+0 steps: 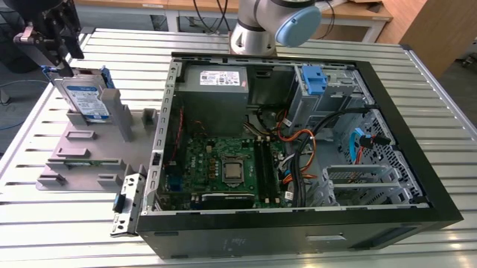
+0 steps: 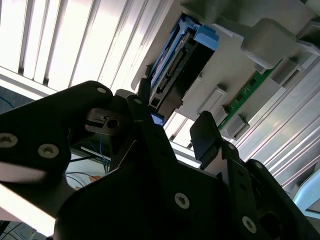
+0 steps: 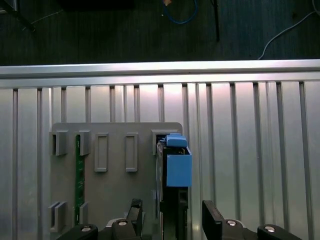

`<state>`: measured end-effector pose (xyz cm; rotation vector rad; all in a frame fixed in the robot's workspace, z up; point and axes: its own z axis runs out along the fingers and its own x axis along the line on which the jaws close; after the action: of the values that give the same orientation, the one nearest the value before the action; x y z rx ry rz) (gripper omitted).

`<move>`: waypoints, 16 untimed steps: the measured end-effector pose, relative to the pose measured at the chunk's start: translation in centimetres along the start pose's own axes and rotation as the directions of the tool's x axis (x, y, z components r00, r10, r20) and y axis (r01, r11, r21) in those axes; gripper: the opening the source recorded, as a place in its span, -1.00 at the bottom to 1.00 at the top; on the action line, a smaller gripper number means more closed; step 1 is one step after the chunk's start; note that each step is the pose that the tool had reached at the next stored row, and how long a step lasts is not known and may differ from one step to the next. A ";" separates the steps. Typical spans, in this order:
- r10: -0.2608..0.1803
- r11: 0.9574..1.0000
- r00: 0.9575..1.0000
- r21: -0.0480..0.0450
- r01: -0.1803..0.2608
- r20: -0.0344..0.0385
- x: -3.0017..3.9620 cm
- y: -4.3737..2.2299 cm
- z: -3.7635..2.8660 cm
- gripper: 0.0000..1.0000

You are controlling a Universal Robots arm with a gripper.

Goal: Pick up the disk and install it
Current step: 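Pick up the disk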

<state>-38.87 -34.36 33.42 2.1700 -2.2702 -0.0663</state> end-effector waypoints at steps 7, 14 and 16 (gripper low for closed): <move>-0.002 1.000 1.000 0.004 0.002 0.000 0.04 0.14 0.96 0.18; -0.008 1.000 1.000 0.005 0.008 0.000 0.08 0.17 2.24 0.18; -0.010 1.000 1.000 0.006 0.010 0.000 0.09 0.17 2.61 0.18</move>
<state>-39.12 -34.36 30.81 2.1845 -2.2624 -0.0597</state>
